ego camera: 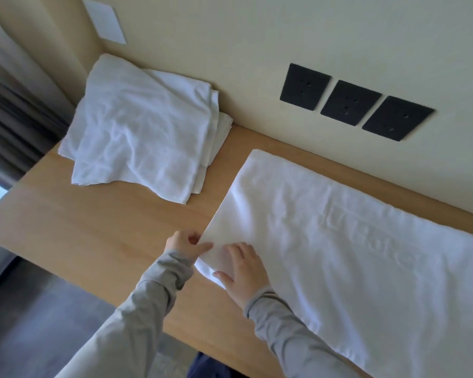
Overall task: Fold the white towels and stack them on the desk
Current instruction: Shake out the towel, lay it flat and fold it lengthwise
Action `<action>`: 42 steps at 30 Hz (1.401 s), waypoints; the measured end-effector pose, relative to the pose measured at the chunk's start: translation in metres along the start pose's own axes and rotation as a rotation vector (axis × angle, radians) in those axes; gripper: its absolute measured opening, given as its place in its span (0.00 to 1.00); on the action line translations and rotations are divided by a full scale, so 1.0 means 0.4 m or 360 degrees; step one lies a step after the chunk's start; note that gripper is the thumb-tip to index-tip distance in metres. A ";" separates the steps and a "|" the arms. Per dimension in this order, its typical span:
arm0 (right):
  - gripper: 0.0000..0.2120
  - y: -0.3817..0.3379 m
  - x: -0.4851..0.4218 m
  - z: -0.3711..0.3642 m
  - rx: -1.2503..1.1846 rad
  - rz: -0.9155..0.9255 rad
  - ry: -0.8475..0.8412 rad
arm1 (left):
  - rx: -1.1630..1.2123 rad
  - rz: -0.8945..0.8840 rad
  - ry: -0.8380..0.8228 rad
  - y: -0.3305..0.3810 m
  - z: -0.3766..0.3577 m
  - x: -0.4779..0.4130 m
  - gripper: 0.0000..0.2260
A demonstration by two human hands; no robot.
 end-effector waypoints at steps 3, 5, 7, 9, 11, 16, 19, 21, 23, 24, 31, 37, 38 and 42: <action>0.25 -0.042 -0.020 -0.008 0.0046 0.0038 0.0117 | 0.0263 0.0113 -0.0058 0.001 0.006 0.008 0.08; 0.21 -0.058 -0.026 -0.002 0.0092 0.0057 0.0216 | 0.0465 0.0190 -0.0135 0.009 0.001 0.018 0.08; 0.14 -0.056 -0.030 0.006 0.0011 0.0036 0.0316 | 0.0668 0.0233 -0.0213 0.018 -0.005 0.025 0.06; 0.10 -0.031 -0.033 0.022 -0.0271 -0.0100 0.0402 | 0.0852 0.0326 -0.0262 0.012 -0.012 0.030 0.10; 0.09 -0.012 -0.042 0.018 -0.0450 -0.0203 0.0345 | 0.0916 0.0409 -0.0274 -0.005 -0.017 0.032 0.10; 0.09 -0.016 -0.061 0.010 -0.0567 -0.0202 0.0189 | 0.0917 0.0508 -0.0326 -0.039 -0.046 0.041 0.07; 0.11 -0.044 -0.061 0.043 -0.0482 -0.0122 0.0273 | 0.0830 0.0502 -0.0271 -0.052 -0.036 0.035 0.09; 0.13 -0.056 -0.064 0.145 -0.0311 -0.0007 0.0659 | 0.0804 0.0499 -0.0217 -0.058 -0.026 0.029 0.08; 0.15 -0.078 -0.047 0.253 -0.0109 0.0168 0.1107 | 0.0876 0.0514 -0.0239 -0.055 -0.022 0.031 0.07; 0.16 -0.099 -0.039 0.274 -0.0038 0.0282 0.1183 | 0.0941 0.0527 -0.0271 -0.052 -0.022 0.033 0.07; 0.21 -0.154 -0.011 0.071 0.0107 0.0399 0.0515 | 0.1141 0.0559 -0.0354 -0.046 -0.018 0.048 0.05; 0.22 -0.140 0.002 0.002 -0.0188 0.0235 0.0233 | 0.1051 0.0611 -0.0421 -0.065 -0.034 0.052 0.13; 0.19 -0.124 0.011 0.001 -0.0328 0.0137 0.0212 | 0.0960 0.0576 -0.0421 -0.057 -0.035 0.050 0.12; 0.04 0.032 0.128 0.023 -0.1043 -0.0689 0.0414 | 0.1005 0.0632 -0.0382 -0.015 -0.034 0.039 0.06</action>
Point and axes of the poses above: each hand's wrist, its own x-axis away from the middle knuckle, its own z-axis out of the back of the hand, y = z × x, the point moved 10 cm from there along -x, towards the middle knuckle, and after that the axes turned 11 degrees about y, right-handed, at the moved point
